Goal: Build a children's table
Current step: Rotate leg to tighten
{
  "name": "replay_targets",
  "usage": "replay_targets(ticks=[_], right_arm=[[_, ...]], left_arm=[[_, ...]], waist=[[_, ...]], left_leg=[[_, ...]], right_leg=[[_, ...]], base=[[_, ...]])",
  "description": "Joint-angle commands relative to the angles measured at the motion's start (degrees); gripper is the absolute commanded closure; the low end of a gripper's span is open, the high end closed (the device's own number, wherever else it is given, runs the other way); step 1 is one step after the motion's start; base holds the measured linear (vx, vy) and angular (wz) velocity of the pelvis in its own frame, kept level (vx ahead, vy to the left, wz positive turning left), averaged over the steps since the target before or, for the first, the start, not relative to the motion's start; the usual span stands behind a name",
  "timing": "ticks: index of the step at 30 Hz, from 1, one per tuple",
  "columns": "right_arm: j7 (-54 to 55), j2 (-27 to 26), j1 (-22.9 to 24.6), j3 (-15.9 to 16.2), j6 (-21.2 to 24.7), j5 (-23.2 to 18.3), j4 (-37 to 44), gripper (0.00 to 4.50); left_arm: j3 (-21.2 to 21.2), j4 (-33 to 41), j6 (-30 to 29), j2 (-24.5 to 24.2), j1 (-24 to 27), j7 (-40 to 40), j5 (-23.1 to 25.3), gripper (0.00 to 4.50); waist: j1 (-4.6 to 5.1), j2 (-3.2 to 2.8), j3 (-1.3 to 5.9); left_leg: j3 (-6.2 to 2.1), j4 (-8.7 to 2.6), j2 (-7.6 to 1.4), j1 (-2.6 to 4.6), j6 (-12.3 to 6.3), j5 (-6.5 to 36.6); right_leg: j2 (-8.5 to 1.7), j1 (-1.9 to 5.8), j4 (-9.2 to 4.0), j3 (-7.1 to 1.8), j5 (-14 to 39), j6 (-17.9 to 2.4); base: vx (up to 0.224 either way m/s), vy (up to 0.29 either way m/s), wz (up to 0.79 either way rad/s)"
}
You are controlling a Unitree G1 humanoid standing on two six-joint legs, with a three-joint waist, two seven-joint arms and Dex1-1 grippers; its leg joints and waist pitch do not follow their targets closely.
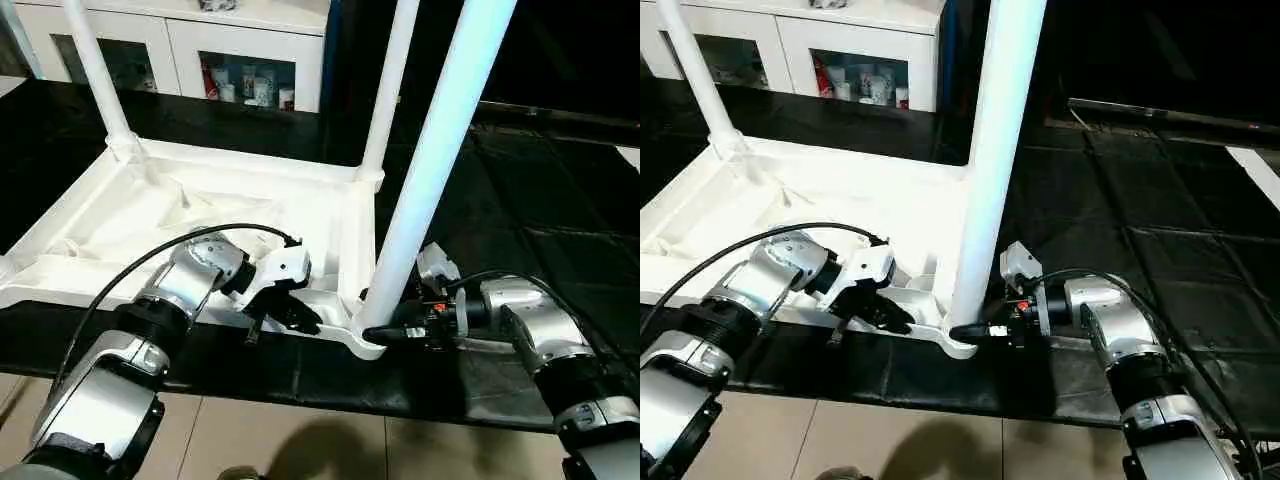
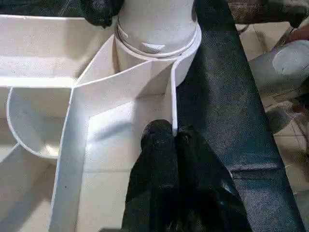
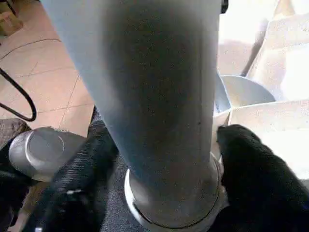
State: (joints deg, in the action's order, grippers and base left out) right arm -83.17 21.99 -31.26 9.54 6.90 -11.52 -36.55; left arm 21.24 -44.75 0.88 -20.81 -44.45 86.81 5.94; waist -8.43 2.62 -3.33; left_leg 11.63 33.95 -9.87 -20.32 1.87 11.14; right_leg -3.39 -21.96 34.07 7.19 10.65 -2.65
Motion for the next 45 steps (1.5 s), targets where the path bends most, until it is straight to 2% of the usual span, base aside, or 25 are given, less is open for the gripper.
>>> replay_targets(ticks=[1,4,7,12,13,16,17,19,20,21,22,23,24,25,26,27,28,29,31,33,35,36,39,45], right_arm=[[-1.24,0.04,-1.17,0.26,-0.48,-0.35,-0.78,1.43],[-1.52,-0.28,-1.66,0.31,-1.10,-0.25,-1.83,1.64],[-1.63,-0.47,-1.78,0.26,-1.14,-0.39,-2.03,2.03],[-0.42,-1.65,-0.31,-0.27,0.43,-1.39,-0.32,2.27],[0.49,-1.97,0.09,-0.29,1.15,-1.42,0.15,2.33],[7.00,-4.00,0.72,-1.00,3.78,-0.55,0.84,2.37],[13.67,-6.25,0.83,-1.99,4.45,0.50,0.97,2.39],[17.34,-7.39,0.73,-2.49,5.25,1.08,0.89,2.40],[21.46,-8.69,0.54,-3.01,6.29,1.74,0.73,2.43],[27.42,-10.56,0.09,-3.62,7.53,2.89,0.27,2.43],[31.24,-11.86,-0.28,-3.87,8.20,3.78,-0.10,2.45],[31.71,-12.02,-0.31,-3.89,8.30,3.89,-0.12,2.46],[34.99,-13.39,-0.69,-4.13,8.78,4.52,-0.32,2.47],[38.77,-15.37,-1.36,-4.50,9.09,4.95,-0.64,2.49],[43.31,-17.56,-2.57,-4.98,10.15,5.41,-1.58,2.49],[45.49,-18.50,-3.22,-5.21,10.82,5.51,-2.16,2.49],[47.29,-19.38,-3.85,-5.52,11.46,5.41,-2.71,2.49],[48.35,-20.05,-4.33,-5.62,11.64,5.39,-3.10,2.49],[49.15,-21.04,-4.63,-6.01,11.68,5.39,-2.91,2.49],[49.05,-21.76,-4.68,-6.81,10.96,4.75,-2.65,1.98],[48.74,-21.81,-4.57,-6.92,10.88,4.55,-2.34,1.83],[47.89,-21.37,-4.14,-6.60,10.56,4.75,-1.75,1.76],[46.07,-19.76,-2.36,-6.24,8.99,5.40,0.16,1.57],[39.54,-14.78,-0.05,-6.31,9.34,3.99,2.43,0.90]], left_arm=[[2.30,1.69,0.34,0.29,0.29,2.68,0.34,4.50],[2.30,1.96,0.15,0.14,0.37,2.70,0.31,4.50],[2.23,1.98,0.07,0.10,0.40,2.61,0.37,4.50],[1.29,1.29,-2.23,1.17,0.48,0.21,0.01,4.50],[1.12,0.97,-2.59,1.64,0.46,-1.00,0.15,4.50],[0.54,-1.31,-4.62,4.06,-0.11,-7.21,1.32,4.50],[-0.77,-3.13,-6.50,6.50,-0.74,-12.24,1.13,4.50],[-1.60,-3.99,-7.56,7.75,-1.12,-14.65,0.79,4.50],[-2.49,-4.97,-8.88,9.11,-1.68,-17.49,0.51,4.50],[-3.81,-6.47,-10.70,10.98,-2.70,-21.76,0.10,4.50],[-4.81,-7.69,-11.85,12.25,-3.56,-25.12,-0.17,4.50],[-4.93,-7.83,-12.00,12.40,-3.67,-25.54,-0.21,4.50],[-5.94,-9.08,-12.89,13.57,-4.58,-29.05,-0.54,4.50],[-7.33,-10.89,-13.60,15.04,-5.89,-33.85,-1.00,4.50],[-9.29,-12.58,-14.23,16.75,-7.25,-38.89,-2.10,4.50],[-10.04,-12.94,-14.51,17.43,-7.69,-40.31,-2.59,4.50],[-10.73,-13.23,-14.64,18.06,-8.10,-41.76,-2.95,4.50],[-11.22,-13.40,-14.65,18.56,-8.47,-42.79,-3.16,4.50],[-11.92,-13.67,-14.60,19.17,-8.95,-43.14,-2.88,4.50],[-11.75,-13.56,-14.70,19.06,-9.03,-42.04,-2.12,4.50],[-11.36,-13.39,-14.53,18.74,-8.86,-41.35,-1.71,4.50],[-10.79,-13.06,-14.23,18.05,-8.51,-40.25,-1.19,4.50],[-9.59,-12.89,-13.14,16.14,-7.84,-37.50,-0.27,4.50],[-7.87,-11.97,-12.30,12.79,-6.82,-32.35,0.88,4.50]], waist=[[0.33,0.02,3.81],[0.32,-0.01,3.87],[0.36,-0.05,3.84],[0.35,-0.03,3.77],[0.39,-0.29,3.76],[0.64,-0.33,3.46],[0.82,-0.65,3.32],[1.11,-0.40,3.26],[1.31,-0.33,3.26],[1.52,-0.53,3.12],[1.94,-0.51,2.96],[2.58,-0.53,2.74],[3.06,-0.35,2.63],[3.16,-0.64,2.68],[3.64,-0.55,2.78],[4.00,-0.55,2.95],[4.27,-0.42,3.07],[4.26,-0.46,3.09],[4.12,-0.46,3.14],[3.88,-0.44,3.22],[3.74,-0.46,3.35],[3.63,-0.44,3.35],[3.37,-0.61,3.32],[3.08,-0.47,3.55]], left_leg=[[-2.22,-3.77,-5.28,0.77,-2.94,7.05],[-2.19,-3.70,-5.29,0.77,-2.96,6.87],[-2.18,-3.74,-5.34,0.86,-2.89,6.99],[-2.19,-3.75,-5.29,0.87,-2.63,7.43],[-2.24,-3.80,-5.31,0.83,-2.42,7.79],[-2.38,-4.00,-5.32,1.19,-1.51,9.86],[-2.41,-3.99,-5.18,1.43,-0.68,11.21],[-2.64,-4.10,-5.02,1.66,0.05,12.44],[-2.74,-4.09,-4.83,1.55,0.35,12.64],[-2.85,-4.10,-4.75,1.77,0.36,13.52],[-2.84,-4.14,-4.75,1.73,0.53,14.07],[-3.15,-4.21,-4.76,2.24,1.06,16.61],[-3.24,-3.97,-4.39,2.35,1.01,18.32],[-3.33,-3.91,-4.33,2.38,1.20,18.61],[-3.47,-3.95,-4.35,2.52,1.17,19.32],[-3.64,-3.97,-4.40,2.69,1.30,19.73],[-3.81,-4.33,-4.53,2.05,1.04,18.91],[-3.86,-4.51,-4.71,1.73,0.73,18.08],[-3.55,-4.51,-4.67,2.02,0.19,17.34],[-3.35,-4.58,-4.72,1.82,-0.41,15.53],[-3.23,-4.70,-4.97,1.72,-0.64,13.90],[-3.06,-4.66,-4.92,1.69,-0.84,13.03],[-2.79,-4.51,-4.75,1.68,-1.34,12.00],[-2.60,-4.44,-4.71,1.40,-2.88,9.28]], right_leg=[[-7.61,2.65,-4.15,-4.65,15.35,-9.25],[-7.65,2.63,-4.08,-4.67,14.89,-9.48],[-7.60,2.60,-4.09,-4.66,14.39,-9.81],[-7.67,2.62,-4.22,-4.69,15.54,-9.55],[-7.69,2.66,-4.35,-4.70,15.96,-9.42],[-7.65,2.41,-4.93,-4.67,19.40,-8.66],[-7.70,2.23,-5.26,-4.68,21.97,-8.11],[-7.86,2.24,-5.81,-4.54,25.26,-7.12],[-7.87,2.38,-6.04,-4.39,27.47,-6.11],[-7.97,2.21,-6.48,-4.30,29.45,-5.38],[-7.82,2.10,-6.63,-4.24,30.26,-5.09],[-7.80,1.80,-7.12,-3.89,33.09,-4.53],[-7.90,1.96,-7.66,-3.52,36.18,-3.39],[-8.05,2.00,-7.74,-3.44,36.86,-3.02],[-8.02,1.97,-8.19,-3.22,37.58,-2.43],[-7.92,1.96,-8.14,-2.99,36.60,-2.55],[-7.95,2.59,-7.91,-2.96,34.57,-2.58],[-8.09,2.69,-7.81,-3.16,32.81,-2.73],[-8.14,2.37,-7.74,-3.61,30.61,-3.52],[-8.16,2.48,-7.25,-4.02,27.52,-4.63],[-8.07,2.52,-6.62,-4.33,23.63,-5.98],[-8.02,2.53,-6.30,-4.53,21.46,-6.85],[-8.07,2.61,-5.99,-4.82,19.56,-7.98],[-7.81,3.22,-5.53,-4.79,16.40,-8.61]], base=[[0.000,0.000,0.00],[0.000,0.000,0.00],[0.000,0.000,0.00],[0.000,0.000,0.00],[0.000,0.000,0.00],[0.000,0.000,0.00],[0.000,0.000,0.00],[0.000,0.000,0.00],[0.000,0.000,0.00],[0.000,0.000,0.00],[0.000,0.000,0.00],[0.000,0.000,0.00],[0.000,0.000,0.00],[0.000,0.000,0.00],[0.000,0.000,0.00],[0.000,0.000,0.00],[0.000,0.000,0.00],[0.000,0.000,0.00],[0.000,0.000,0.00],[0.000,0.000,0.00],[0.000,0.000,0.00],[0.000,0.000,0.00],[0.000,0.000,0.00],[0.000,0.000,0.00]])
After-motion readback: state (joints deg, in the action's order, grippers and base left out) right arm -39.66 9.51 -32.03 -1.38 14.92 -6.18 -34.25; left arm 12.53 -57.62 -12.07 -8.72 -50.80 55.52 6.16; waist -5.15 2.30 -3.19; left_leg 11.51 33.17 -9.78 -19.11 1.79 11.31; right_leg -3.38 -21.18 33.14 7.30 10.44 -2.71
